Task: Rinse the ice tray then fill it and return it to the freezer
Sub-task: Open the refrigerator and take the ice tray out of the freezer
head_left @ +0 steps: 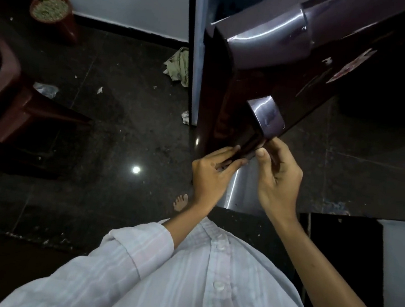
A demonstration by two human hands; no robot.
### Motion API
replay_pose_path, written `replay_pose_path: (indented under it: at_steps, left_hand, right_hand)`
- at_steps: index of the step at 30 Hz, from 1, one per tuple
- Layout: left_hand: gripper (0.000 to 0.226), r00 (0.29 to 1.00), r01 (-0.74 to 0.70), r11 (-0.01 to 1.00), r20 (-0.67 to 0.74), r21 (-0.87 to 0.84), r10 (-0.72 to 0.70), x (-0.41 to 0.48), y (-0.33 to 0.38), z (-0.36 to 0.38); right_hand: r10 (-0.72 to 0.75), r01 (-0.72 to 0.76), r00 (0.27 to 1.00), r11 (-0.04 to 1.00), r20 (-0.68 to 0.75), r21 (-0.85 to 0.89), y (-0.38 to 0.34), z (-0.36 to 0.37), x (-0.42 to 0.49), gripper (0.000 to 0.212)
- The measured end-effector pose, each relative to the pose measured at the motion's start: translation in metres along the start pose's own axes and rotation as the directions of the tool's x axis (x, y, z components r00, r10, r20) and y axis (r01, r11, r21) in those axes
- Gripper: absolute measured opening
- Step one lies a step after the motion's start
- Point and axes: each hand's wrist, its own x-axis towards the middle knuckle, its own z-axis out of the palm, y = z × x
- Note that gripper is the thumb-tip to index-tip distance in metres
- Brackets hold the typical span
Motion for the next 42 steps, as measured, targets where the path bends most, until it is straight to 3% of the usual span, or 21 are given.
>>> replay_pose_path:
  at_steps: [6, 10, 15, 20, 23, 25, 30, 36, 42]
  left_hand:
    - [0.038, 0.996, -0.048, 0.995, 0.08, 0.087, 0.041, -0.049, 0.005, 0.034]
    - [0.045, 0.957, -0.172, 0.974, 0.258, 0.144, 0.131, -0.078, 0.009, 0.05]
    - [0.041, 0.877, -0.29, 0.938, 0.446, 0.19, 0.18, -0.109, 0.009, 0.053]
    - [0.006, 0.946, -0.281, 0.912, 0.247, 0.299, 0.211, -0.127, 0.018, 0.044]
    - [0.011, 0.966, -0.238, 0.932, 0.165, 0.273, 0.198, -0.127, 0.024, 0.052]
    - [0.021, 0.964, -0.222, 0.947, 0.201, 0.233, 0.176, -0.126, 0.026, 0.061]
    - [0.033, 0.9, -0.311, 0.934, 0.369, 0.174, 0.231, -0.133, 0.029, 0.086]
    - [0.039, 0.809, -0.355, 0.931, 0.527, 0.089, 0.258, -0.137, 0.03, 0.109]
    - [0.049, 0.698, -0.275, 0.961, 0.687, -0.001, 0.2, -0.14, 0.031, 0.144]
  right_hand:
    - [0.071, -0.068, 0.99, 0.997, -0.122, 0.034, 0.012, -0.051, -0.045, 0.027]
    - [0.111, -0.101, 0.962, 0.993, -0.25, 0.056, 0.017, -0.08, -0.078, 0.018]
    - [0.058, -0.075, 0.964, 0.996, -0.261, -0.054, 0.031, -0.107, -0.109, 0.014]
    - [0.009, -0.04, 0.971, 0.991, -0.24, -0.125, 0.037, -0.121, -0.127, 0.024]
    - [0.016, -0.048, 0.961, 0.993, -0.275, -0.11, 0.04, -0.126, -0.131, 0.033]
    - [0.042, -0.07, 0.951, 0.994, -0.306, -0.08, 0.043, -0.131, -0.134, 0.04]
    - [0.134, -0.162, 0.906, 0.986, -0.402, -0.037, 0.049, -0.144, -0.142, 0.055]
    - [0.13, -0.176, 0.837, 0.984, -0.531, -0.038, 0.057, -0.159, -0.142, 0.067]
    - [0.14, -0.234, 0.754, 0.97, -0.642, -0.062, 0.081, -0.19, -0.139, 0.073]
